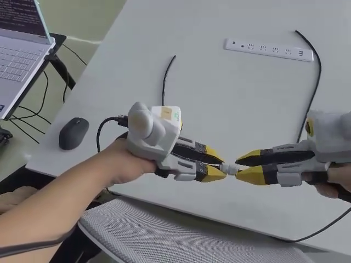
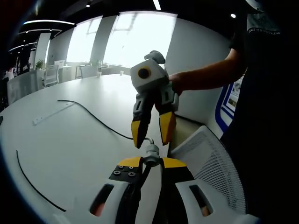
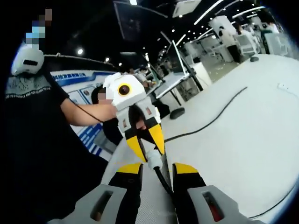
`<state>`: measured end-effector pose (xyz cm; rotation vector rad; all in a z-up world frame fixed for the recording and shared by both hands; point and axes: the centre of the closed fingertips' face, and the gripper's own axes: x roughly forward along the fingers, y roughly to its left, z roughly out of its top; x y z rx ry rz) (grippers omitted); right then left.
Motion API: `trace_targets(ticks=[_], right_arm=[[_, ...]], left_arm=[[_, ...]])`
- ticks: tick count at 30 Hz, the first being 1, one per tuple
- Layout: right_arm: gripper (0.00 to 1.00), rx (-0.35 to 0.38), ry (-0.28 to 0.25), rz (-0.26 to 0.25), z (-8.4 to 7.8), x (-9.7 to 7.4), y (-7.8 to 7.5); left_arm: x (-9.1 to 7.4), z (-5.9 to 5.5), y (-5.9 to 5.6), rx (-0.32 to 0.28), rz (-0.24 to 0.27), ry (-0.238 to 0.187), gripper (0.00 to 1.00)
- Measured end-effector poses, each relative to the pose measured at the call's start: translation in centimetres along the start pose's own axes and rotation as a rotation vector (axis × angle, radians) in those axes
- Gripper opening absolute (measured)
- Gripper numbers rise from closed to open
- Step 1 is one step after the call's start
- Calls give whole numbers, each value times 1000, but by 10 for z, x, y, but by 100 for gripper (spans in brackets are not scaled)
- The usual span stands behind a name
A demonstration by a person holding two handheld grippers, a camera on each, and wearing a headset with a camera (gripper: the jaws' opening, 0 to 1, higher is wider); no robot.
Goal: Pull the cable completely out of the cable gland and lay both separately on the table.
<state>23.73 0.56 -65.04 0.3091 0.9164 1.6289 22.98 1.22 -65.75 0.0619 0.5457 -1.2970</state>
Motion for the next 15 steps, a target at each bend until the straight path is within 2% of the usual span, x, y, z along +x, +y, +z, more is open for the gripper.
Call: trace_targets(ticks=[2,4,6,10,12,15], right_arm=[[20,92,30,31,-2,-1,-2],[18,72,13,37,2,-1,-6],[20,177,19,87,2,1,-1],[18,174,60,114,-6,5,0],[18,207,80,131,-10,8,3],[16,198,100,121,-16,10,0]], left_arm=[[1,0,0,11,-2,2,15],[1,0,-1,18,-3,9,15],[2,0,-2,31,-6,12,15],[4,-2,-3,59,-5,33,15],[5,-2,-4,66,-7,37,15],[7,-2,-5,76,-9,39,15]])
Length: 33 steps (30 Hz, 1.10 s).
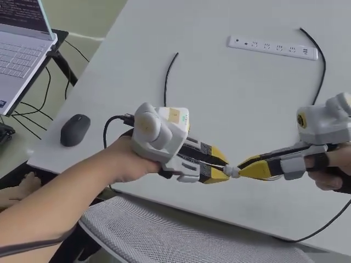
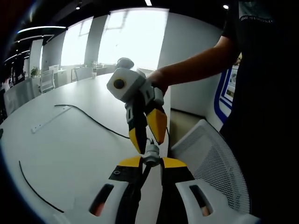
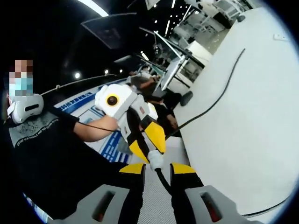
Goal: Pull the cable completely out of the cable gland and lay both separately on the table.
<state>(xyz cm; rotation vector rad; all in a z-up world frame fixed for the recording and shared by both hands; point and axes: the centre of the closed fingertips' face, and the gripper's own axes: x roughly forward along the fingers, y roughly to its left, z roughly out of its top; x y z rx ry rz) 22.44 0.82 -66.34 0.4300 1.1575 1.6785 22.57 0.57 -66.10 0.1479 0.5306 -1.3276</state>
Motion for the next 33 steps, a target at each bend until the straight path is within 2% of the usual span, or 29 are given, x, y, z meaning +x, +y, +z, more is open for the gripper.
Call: trace_targets(ticks=[2,4,11,14,16,18,20,22,23,25,26,27,28,30,31,32,33], right_arm=[[13,2,7,3,-3,1,0],[10,-10,11,22,-5,2,3],[8,-9,-11,40,-5,4,5],[8,-40,-13,36,-5,3,6],[8,-120,-8,18,-4,3,5],[8,-160,1,-4,-4,3,6],[8,-249,5,-38,-3,3,5],[8,-291,8,-63,-3,3,7],[8,-334,11,-88,-1,3,7],[7,-431,3,-123,2,3,9],[7,-476,4,-147,3,4,11],[7,-503,-1,-170,5,4,10],[7,-563,-1,-198,5,4,12],[7,-601,1,-238,5,5,12],[7,-604,9,-254,4,5,11],[7,-696,35,-282,3,6,11],[7,-731,43,-302,3,7,10]], left_arm=[[0,0,0,2,0,1,15],[1,-1,-1,14,7,19,15],[2,-1,-2,30,7,30,15],[2,-2,-2,27,9,32,15],[3,-1,-1,17,10,29,15],[3,-2,-1,5,9,29,15],[3,-2,0,0,9,31,15],[2,-1,0,-25,3,30,15],[1,0,0,-41,4,25,15],[-1,1,2,-38,12,14,15],[-3,2,2,-58,11,6,15],[-4,2,3,-63,16,3,15],[-5,3,4,-69,16,-3,15],[-6,3,4,-107,11,-9,15],[-6,2,4,-107,10,-9,15],[-5,1,4,-113,8,-6,15],[-5,0,4,-117,9,-6,15]])
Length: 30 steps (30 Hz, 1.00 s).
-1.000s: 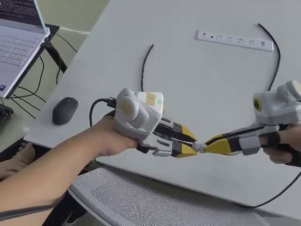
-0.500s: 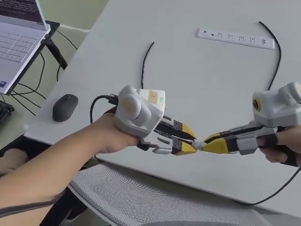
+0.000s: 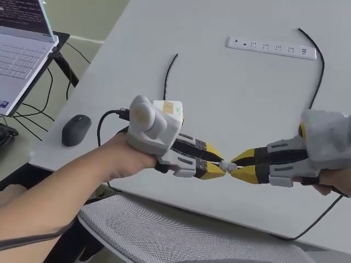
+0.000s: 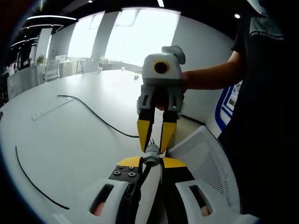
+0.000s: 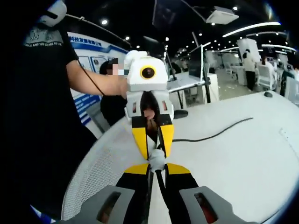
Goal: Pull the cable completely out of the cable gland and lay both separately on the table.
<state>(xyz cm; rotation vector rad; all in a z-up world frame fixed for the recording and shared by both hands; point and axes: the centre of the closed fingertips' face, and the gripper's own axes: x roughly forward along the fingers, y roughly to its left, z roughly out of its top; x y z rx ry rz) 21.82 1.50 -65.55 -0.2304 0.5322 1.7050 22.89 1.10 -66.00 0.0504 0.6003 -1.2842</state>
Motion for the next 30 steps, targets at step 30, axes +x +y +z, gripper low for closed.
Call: trace_targets(ticks=[30], right_arm=[[10,-176,117,-198,-8,0,-7]], left_arm=[[3,4,-4,3,31,-33,15]])
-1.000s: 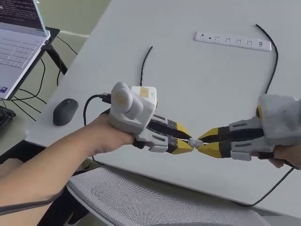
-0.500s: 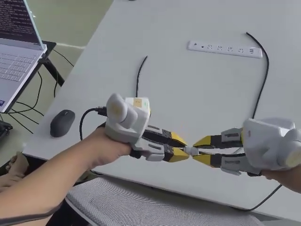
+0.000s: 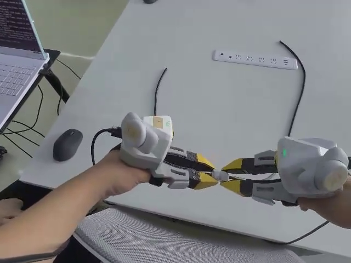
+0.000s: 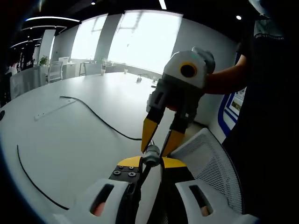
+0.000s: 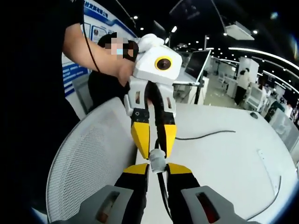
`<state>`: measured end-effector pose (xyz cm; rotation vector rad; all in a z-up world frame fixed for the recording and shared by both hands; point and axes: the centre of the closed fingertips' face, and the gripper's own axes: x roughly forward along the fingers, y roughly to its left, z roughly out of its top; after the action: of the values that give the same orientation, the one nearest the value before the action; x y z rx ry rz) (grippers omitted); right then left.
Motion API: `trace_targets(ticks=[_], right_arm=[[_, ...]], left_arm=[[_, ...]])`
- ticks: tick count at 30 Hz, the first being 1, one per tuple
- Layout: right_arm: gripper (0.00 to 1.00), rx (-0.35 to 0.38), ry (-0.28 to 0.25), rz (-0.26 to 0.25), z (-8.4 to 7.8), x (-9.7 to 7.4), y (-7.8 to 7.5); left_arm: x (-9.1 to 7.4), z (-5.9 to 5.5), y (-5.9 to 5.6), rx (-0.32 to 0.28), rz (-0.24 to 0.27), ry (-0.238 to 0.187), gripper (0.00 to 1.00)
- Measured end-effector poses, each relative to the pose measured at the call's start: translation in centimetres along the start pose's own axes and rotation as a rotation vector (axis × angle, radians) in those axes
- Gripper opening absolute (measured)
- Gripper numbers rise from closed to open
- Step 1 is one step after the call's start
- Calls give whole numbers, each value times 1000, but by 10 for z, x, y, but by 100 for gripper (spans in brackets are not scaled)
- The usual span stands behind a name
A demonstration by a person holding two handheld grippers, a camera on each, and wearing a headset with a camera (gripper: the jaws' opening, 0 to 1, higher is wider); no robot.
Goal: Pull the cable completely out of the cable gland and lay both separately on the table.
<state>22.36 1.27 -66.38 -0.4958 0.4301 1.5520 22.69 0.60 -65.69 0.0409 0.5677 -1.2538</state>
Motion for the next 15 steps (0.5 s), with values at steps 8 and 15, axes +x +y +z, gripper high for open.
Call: trace_targets(ticks=[8,15], right_arm=[[24,128,-1,-99,4,-14,-16],[18,61,101,-287,-10,-25,-31]], left_arm=[[-5,5,3,92,26,18,15],[-6,13,10,123,54,7,15]])
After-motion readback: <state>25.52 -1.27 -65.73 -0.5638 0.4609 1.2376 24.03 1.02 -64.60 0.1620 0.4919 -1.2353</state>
